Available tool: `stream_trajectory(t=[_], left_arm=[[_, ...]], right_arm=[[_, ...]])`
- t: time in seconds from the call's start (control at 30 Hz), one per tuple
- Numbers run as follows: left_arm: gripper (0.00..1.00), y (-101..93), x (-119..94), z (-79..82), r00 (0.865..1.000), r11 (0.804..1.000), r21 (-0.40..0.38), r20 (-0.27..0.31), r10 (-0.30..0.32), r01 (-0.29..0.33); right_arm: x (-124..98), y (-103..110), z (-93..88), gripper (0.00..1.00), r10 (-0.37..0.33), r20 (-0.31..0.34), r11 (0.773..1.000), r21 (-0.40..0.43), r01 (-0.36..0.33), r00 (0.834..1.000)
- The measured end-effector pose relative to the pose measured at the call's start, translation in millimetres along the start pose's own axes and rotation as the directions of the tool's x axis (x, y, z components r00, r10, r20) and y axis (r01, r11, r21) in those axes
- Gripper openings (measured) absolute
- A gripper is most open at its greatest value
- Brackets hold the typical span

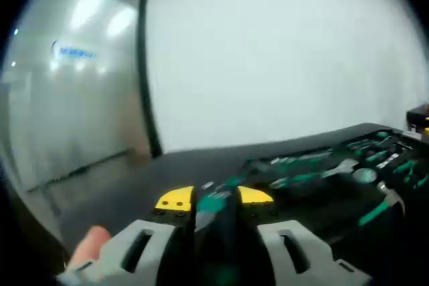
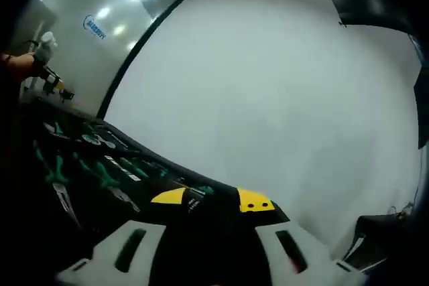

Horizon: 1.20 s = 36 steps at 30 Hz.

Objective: Pick up the tools and put them into their designated positions in the toolbox.

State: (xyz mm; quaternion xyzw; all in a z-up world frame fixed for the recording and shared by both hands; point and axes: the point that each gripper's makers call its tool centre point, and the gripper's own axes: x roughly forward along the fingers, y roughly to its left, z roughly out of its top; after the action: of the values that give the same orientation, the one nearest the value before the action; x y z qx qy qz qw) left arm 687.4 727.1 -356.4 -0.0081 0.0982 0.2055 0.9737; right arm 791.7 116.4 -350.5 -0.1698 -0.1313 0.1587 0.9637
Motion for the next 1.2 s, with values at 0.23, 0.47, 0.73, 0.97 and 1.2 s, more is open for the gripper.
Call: stream_trajectory(t=[0.23,0.47,0.73,0.97,1.2], left_arm=[[0.46,76.3,53.3,-70.1,0.969,0.999,-0.016,-0.245,0.042,-0.048],[0.33,77.1,76.5,-98.4,0.964,0.998,-0.034,-0.261,0.044,-0.055],[0.23,40.9,47.6,-74.0,0.956,0.948,-0.319,-0.276,-0.103,0.011],[0.23,-12.9,23.3,-19.3,0.958,0.920,-0.341,-0.137,-0.254,0.195],[0.23,-124.1,-24.9,6.0,0.840,0.844,-0.031,-0.083,-0.537,0.536]], right_arm=[[-0.3,-5.4,2.5,0.25,-0.036,0.007,0.998,-0.043,0.036,0.999],[1.0,-14.7,-8.9,0.25,-0.067,-0.044,0.998,-0.007,0.066,0.997],[4.6,-18.6,-11.7,0.25,-0.076,-0.049,0.997,0.002,0.076,0.996],[6.1,-15.8,-13.6,0.25,-0.067,-0.051,0.998,-0.006,0.066,0.996],[5.3,-13.4,-13.0,0.25,-0.064,-0.049,0.998,-0.029,0.063,0.997]])
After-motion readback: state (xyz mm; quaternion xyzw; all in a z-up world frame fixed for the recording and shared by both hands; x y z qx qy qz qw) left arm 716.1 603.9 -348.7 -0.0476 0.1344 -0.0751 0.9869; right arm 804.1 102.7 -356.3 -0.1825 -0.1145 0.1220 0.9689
